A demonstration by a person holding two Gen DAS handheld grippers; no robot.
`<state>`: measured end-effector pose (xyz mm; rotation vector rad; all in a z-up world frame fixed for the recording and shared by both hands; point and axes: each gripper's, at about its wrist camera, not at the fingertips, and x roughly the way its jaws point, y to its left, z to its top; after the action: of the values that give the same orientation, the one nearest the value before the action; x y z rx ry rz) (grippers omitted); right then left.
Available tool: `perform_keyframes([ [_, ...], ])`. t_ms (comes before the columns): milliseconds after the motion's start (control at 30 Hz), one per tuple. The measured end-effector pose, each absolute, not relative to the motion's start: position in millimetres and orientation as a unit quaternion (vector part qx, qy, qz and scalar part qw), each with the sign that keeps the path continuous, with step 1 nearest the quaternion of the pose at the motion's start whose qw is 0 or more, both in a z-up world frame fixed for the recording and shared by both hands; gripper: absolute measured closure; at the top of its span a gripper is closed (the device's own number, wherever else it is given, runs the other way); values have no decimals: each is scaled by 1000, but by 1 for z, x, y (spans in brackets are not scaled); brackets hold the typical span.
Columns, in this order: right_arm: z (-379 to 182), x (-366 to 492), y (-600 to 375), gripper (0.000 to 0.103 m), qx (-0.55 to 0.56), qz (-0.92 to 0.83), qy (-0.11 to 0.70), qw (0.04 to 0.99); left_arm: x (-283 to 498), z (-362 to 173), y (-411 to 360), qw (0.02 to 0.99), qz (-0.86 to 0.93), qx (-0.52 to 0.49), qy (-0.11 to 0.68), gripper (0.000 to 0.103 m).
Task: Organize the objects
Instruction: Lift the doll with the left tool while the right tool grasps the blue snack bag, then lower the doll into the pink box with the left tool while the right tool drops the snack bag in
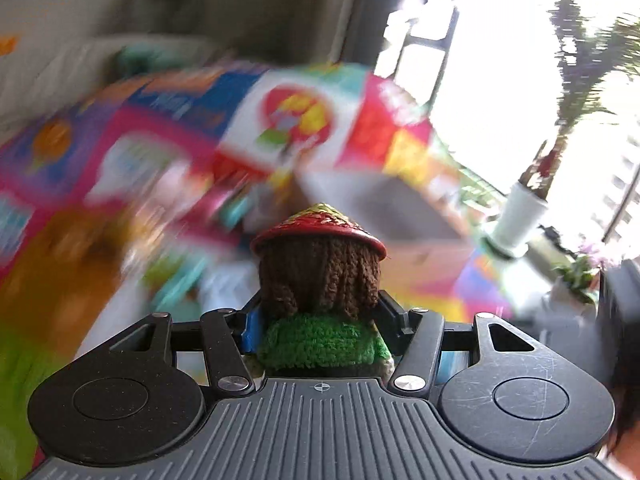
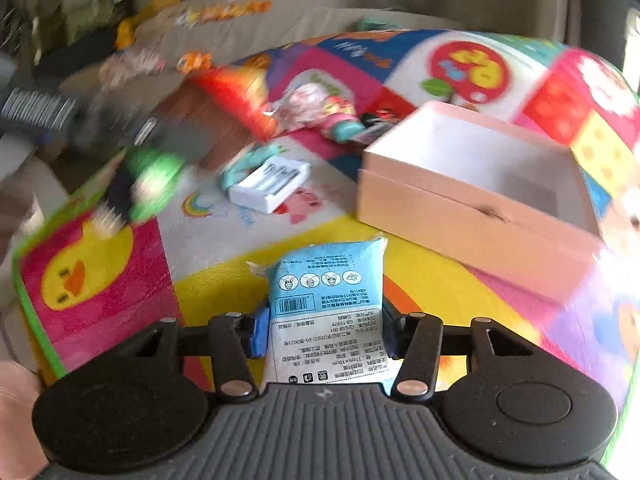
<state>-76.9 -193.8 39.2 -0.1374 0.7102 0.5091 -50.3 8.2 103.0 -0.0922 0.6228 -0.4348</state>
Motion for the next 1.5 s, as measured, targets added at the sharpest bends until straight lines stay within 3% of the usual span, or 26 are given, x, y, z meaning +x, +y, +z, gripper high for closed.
perform_keyframes([
  [167, 56, -93, -237, 52, 5, 225, 310, 924, 31, 121, -74, 924, -225, -54, 306, 42],
  [333, 70, -101, -264, 52, 37, 200, 278, 939, 113, 85, -143, 923, -163, -18, 349, 42],
  [467, 74, -104, -285, 52, 50, 181, 265, 946, 126, 50, -157, 895, -96, 45, 434, 42],
  [533, 75, -101, -291, 52, 47, 170, 260, 950, 117, 49, -154, 894, -98, 67, 432, 42],
  [867, 113, -24, -298, 52, 65, 125, 243, 960, 39, 107, -73, 939, -146, -30, 309, 45],
  [1000, 115, 51, -280, 52, 57, 95, 289, 951, 0, 97, -40, 945, -141, -30, 292, 45],
  [1167, 76, 120, -255, 52, 34, 31, 386, 921, -24, 67, 16, 940, -107, -46, 319, 45],
  [1300, 55, 128, -257, 33, 113, 93, 441, 886, -34, 50, 65, 934, -85, -86, 336, 45],
  [1500, 56, 110, -253, 30, 120, 79, 415, 899, -39, 32, 97, 930, -69, -128, 337, 46],
])
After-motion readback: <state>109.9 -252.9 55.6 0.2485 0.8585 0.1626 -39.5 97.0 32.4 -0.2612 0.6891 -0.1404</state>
